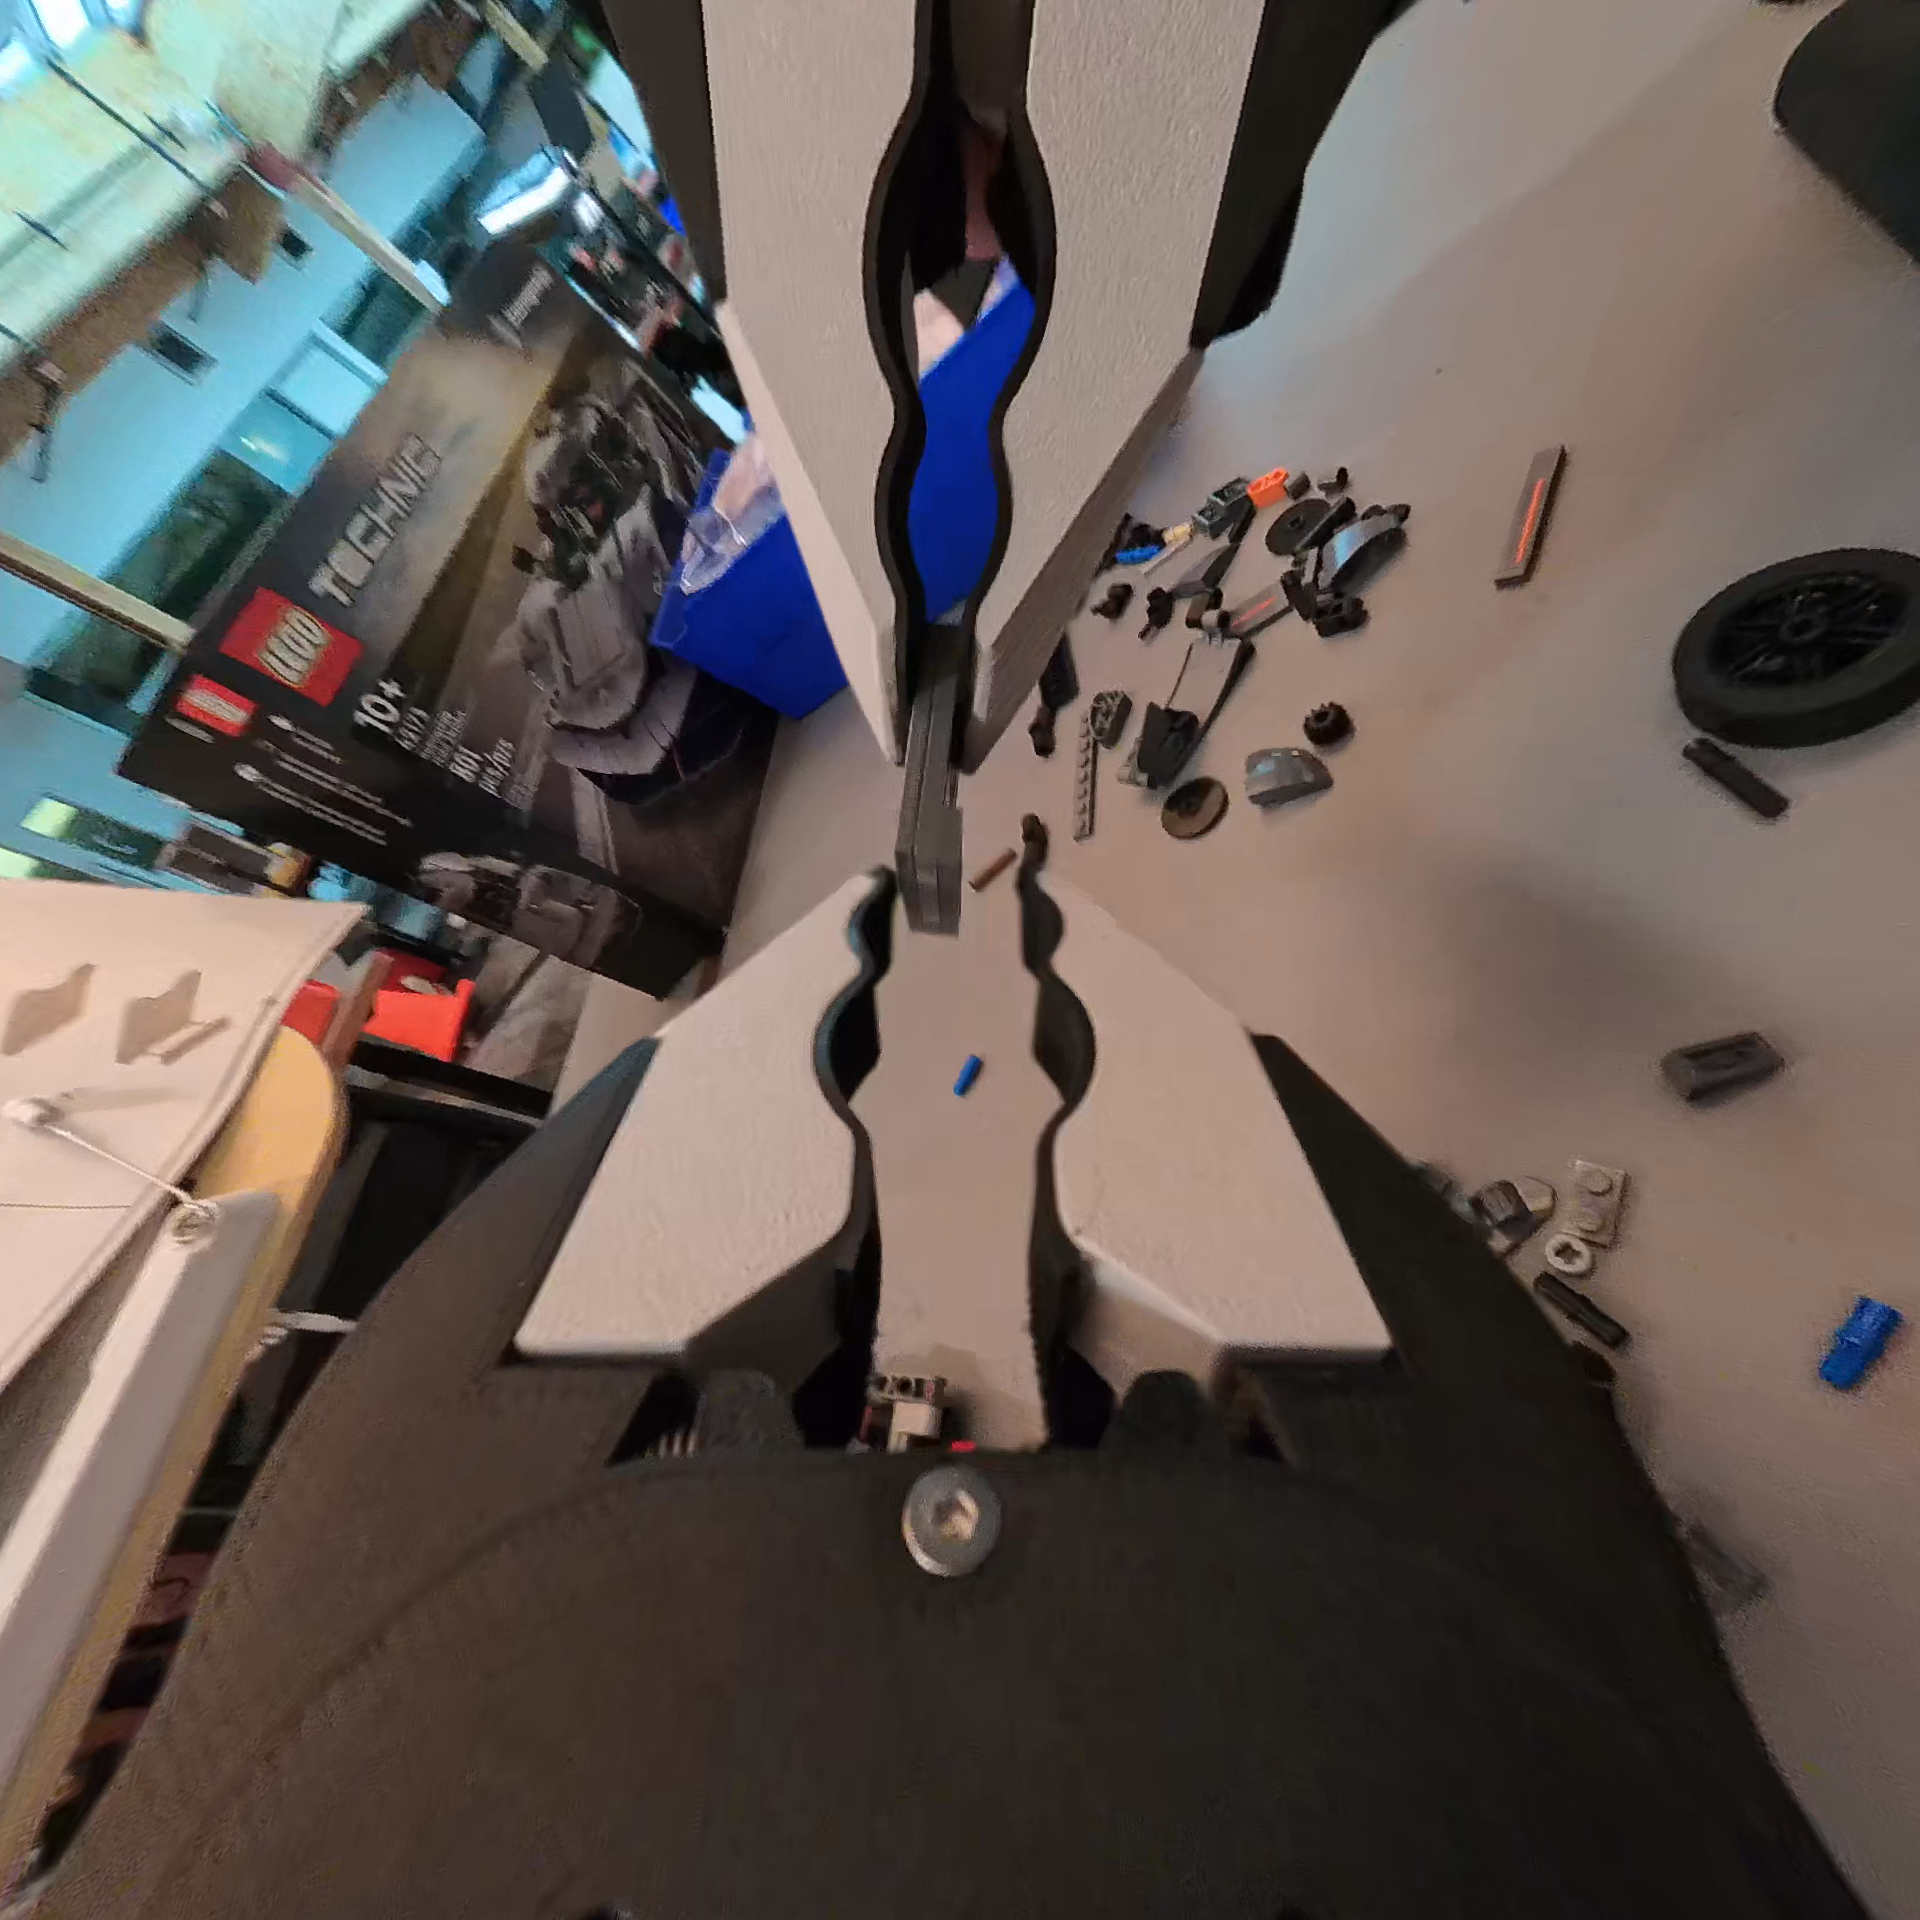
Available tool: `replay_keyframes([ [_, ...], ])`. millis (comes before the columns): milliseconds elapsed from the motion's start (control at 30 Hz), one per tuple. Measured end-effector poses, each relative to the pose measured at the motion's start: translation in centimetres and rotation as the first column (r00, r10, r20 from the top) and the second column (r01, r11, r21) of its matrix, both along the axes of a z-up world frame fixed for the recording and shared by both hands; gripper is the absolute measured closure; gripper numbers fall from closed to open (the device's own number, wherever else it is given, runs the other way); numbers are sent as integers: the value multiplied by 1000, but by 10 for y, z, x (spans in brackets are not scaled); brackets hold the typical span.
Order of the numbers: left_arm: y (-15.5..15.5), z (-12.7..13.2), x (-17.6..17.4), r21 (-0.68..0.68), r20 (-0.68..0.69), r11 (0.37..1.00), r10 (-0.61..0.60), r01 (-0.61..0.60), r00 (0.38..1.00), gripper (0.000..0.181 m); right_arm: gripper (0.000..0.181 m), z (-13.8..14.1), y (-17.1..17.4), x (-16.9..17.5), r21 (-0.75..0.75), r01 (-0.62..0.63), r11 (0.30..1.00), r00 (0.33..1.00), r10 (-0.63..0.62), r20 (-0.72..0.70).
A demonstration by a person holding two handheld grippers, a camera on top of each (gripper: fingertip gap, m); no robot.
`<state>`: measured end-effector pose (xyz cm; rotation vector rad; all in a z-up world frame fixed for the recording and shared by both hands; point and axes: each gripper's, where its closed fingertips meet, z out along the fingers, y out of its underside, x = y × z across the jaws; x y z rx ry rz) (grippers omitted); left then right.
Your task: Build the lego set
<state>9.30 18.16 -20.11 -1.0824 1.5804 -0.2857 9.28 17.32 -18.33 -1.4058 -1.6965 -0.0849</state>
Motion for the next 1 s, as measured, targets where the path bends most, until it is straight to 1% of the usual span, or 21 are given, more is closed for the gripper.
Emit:
replay_keyframes([
  [33,4,-5,-1,-24,-12,1000,8,-8,1000,149,177,-4,2,3,-14,13,1000,1000,-13,11],
  [67,7,-10,-3,-48,-16,999,5,-6,1000,143,178,-7,5,5,-13,23,1000,1000,-23,22],
  [167,15,-20,-10,-138,-8,990,7,-8,1000,142,178,-23,11,11,-22,49,999,996,-48,70],
  [267,29,-24,-18,-191,9,980,52,-50,999,145,177,-48,17,16,-44,63,997,989,-57,137],
  [333,44,-29,-24,-201,1,972,127,-125,992,152,178,-65,20,18,-50,71,996,981,-61,183],
  [400,60,-33,-32,-182,-19,959,216,-216,976,159,178,-81,22,20,-53,77,996,971,-63,231],
  [533,70,-35,-38,-158,-31,949,271,-272,962,163,177,-107,17,21,-68,48,997,952,-25,306],
  [600,70,-33,-39,-167,-22,947,276,-276,961,163,177,-115,15,21,-67,39,997,945,-15,327],
  [800,73,-31,-41,-196,-6,935,299,-294,954,157,173,-120,4,20,-80,5,997,946,21,322],
  [933,73,-31,-40,-222,-7,930,298,-292,955,149,163,-128,-8,25,-145,5,989,944,43,326],
  [1000,78,-31,-43,-237,-12,915,332,-325,943,143,158,-128,-13,29,-199,20,980,948,45,315],
])
